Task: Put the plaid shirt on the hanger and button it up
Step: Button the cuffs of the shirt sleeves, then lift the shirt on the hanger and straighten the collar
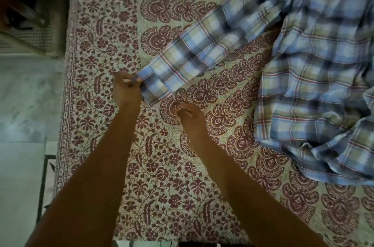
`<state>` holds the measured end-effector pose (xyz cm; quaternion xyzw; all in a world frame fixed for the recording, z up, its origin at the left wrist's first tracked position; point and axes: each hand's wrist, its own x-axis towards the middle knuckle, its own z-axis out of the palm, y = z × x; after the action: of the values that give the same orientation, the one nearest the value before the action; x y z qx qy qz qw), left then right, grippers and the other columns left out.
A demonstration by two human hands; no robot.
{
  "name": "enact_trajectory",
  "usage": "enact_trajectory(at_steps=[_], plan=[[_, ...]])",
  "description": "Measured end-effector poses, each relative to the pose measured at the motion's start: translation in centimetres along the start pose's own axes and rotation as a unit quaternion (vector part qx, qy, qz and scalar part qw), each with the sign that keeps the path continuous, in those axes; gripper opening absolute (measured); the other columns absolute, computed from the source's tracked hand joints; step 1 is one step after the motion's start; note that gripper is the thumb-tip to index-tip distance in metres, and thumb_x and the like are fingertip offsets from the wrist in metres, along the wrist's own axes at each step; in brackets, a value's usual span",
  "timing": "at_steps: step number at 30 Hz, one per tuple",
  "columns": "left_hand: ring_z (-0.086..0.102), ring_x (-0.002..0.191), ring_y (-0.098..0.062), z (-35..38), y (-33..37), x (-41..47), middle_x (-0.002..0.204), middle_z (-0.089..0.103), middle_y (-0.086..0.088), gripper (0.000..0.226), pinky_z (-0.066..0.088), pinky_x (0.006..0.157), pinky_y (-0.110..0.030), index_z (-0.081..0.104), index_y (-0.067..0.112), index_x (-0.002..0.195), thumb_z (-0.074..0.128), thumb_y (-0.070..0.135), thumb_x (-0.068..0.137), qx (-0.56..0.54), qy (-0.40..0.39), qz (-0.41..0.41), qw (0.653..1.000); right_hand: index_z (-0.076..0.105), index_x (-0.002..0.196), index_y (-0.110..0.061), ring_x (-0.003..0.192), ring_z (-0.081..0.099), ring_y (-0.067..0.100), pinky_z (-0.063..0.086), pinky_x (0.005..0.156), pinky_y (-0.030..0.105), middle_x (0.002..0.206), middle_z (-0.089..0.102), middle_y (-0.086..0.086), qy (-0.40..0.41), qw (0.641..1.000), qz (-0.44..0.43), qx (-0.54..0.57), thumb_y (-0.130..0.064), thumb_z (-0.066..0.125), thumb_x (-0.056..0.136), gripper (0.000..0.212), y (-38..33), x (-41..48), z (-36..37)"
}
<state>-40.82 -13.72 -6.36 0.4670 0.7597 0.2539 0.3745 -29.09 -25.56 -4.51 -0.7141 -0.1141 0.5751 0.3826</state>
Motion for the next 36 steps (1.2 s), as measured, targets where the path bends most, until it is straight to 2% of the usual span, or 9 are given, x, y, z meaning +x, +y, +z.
enact_trajectory(at_steps=[3, 7, 12, 16, 19, 22, 25, 28, 36], plan=[[0.064, 0.089, -0.025, 0.1, 0.3, 1.1, 0.100, 0.068, -0.011, 0.019, 0.051, 0.073, -0.030, 0.065, 0.007, 0.092, 0.052, -0.004, 0.083, 0.124, -0.002, 0.033, 0.992, 0.057, 0.117, -0.005, 0.111, 0.058, 0.021, 0.045, 0.094, 0.027, 0.121, 0.061, 0.011, 0.029, 0.998, 0.027, 0.048, -0.007, 0.055, 0.091, 0.027, 0.2, -0.1, -1.3], [0.065, 0.089, -0.030, 0.2, 0.2, 0.1, 0.101, 0.069, -0.012, 0.030, 0.055, 0.081, -0.039, 0.070, 0.009, 0.103, 0.067, 0.021, 0.076, 0.117, -0.111, 0.036, 0.986, 0.055, 0.118, -0.001, 0.101, 0.057, 0.016, 0.045, 0.070, 0.009, 0.120, 0.060, 0.010, 0.046, 0.998, 0.011, 0.036, -0.004, 0.053, 0.091, 0.027, 0.1, -0.2, -3.0], [0.037, 0.128, -0.038, 0.3, 0.0, -3.5, 0.143, 0.032, -0.020, 0.062, 0.040, 0.103, -0.044, 0.047, 0.017, 0.132, 0.069, 0.026, 0.075, 0.202, -0.144, 0.043, 0.968, 0.056, 0.118, -0.007, 0.103, 0.060, 0.029, 0.048, 0.064, 0.021, 0.097, 0.061, -0.003, 0.054, 0.998, -0.013, 0.013, -0.006, 0.053, 0.091, 0.027, -0.2, -0.8, -4.4], [0.029, 0.136, -0.034, -0.6, 1.4, -7.7, 0.150, 0.027, -0.014, 0.068, 0.033, 0.109, -0.049, 0.034, 0.022, 0.142, 0.067, 0.024, 0.082, 0.164, -0.151, 0.082, 0.971, 0.056, 0.116, -0.006, 0.084, 0.058, 0.022, 0.039, 0.058, 0.000, 0.093, 0.058, 0.006, 0.055, 0.997, -0.048, 0.003, -0.005, 0.049, 0.093, 0.024, -1.3, -2.7, -6.8], [0.030, 0.137, -0.034, -1.3, 3.9, -10.4, 0.150, 0.029, -0.012, 0.068, 0.033, 0.108, -0.051, 0.033, 0.022, 0.142, 0.067, 0.026, 0.083, 0.134, -0.166, 0.134, 0.968, 0.063, 0.086, -0.004, 0.060, 0.050, 0.009, 0.046, 0.055, 0.010, 0.068, 0.053, 0.001, 0.054, 0.988, -0.124, -0.078, 0.006, 0.043, 0.093, 0.023, -2.5, -3.9, -10.1], [0.032, 0.136, -0.030, -1.6, 7.5, -13.5, 0.149, 0.033, -0.012, 0.064, 0.032, 0.107, -0.042, 0.034, 0.014, 0.142, 0.064, 0.020, 0.086, 0.139, -0.187, 0.175, 0.957, 0.057, 0.058, 0.005, 0.036, 0.038, 0.014, 0.053, 0.048, 0.027, 0.045, 0.045, 0.009, 0.049, 0.964, -0.105, 0.238, 0.017, 0.071, 0.061, 0.018, -5.1, -6.4, -13.9], [0.032, 0.137, -0.030, -0.8, 11.2, -15.8, 0.148, 0.034, -0.014, 0.063, 0.033, 0.108, -0.044, 0.034, 0.012, 0.141, 0.064, 0.020, 0.086, 0.138, -0.212, 0.230, 0.940, 0.063, 0.101, 0.001, 0.078, 0.061, 0.020, 0.048, 0.073, 0.028, 0.088, 0.065, 0.013, 0.081, 0.980, -0.151, -0.098, -0.001, 0.067, 0.081, 0.021, -7.2, -10.9, -16.0], [0.032, 0.136, -0.030, 0.4, 15.7, -18.8, 0.150, 0.031, -0.011, 0.063, 0.035, 0.107, -0.044, 0.034, 0.017, 0.142, 0.063, 0.023, 0.087, 0.127, -0.251, 0.286, 0.916, 0.049, 0.129, -0.011, 0.118, 0.052, 0.026, 0.042, 0.092, 0.033, 0.129, 0.055, 0.008, 0.171, 0.969, -0.131, -0.120, -0.020, 0.051, 0.095, 0.035, -9.8, -14.1, -19.3], [0.020, 0.142, -0.028, 7.2, 25.6, -24.9, 0.153, 0.023, -0.009, 0.058, 0.031, 0.111, -0.047, 0.037, 0.019, 0.141, 0.059, 0.030, 0.089, 0.164, -0.255, 0.433, 0.849, 0.047, 0.131, -0.007, 0.125, 0.047, 0.028, 0.040, 0.101, 0.037, 0.135, 0.051, 0.011, 0.252, 0.949, -0.189, -0.009, -0.015, 0.052, 0.094, 0.038, -13.7, -16.5, -29.6]])
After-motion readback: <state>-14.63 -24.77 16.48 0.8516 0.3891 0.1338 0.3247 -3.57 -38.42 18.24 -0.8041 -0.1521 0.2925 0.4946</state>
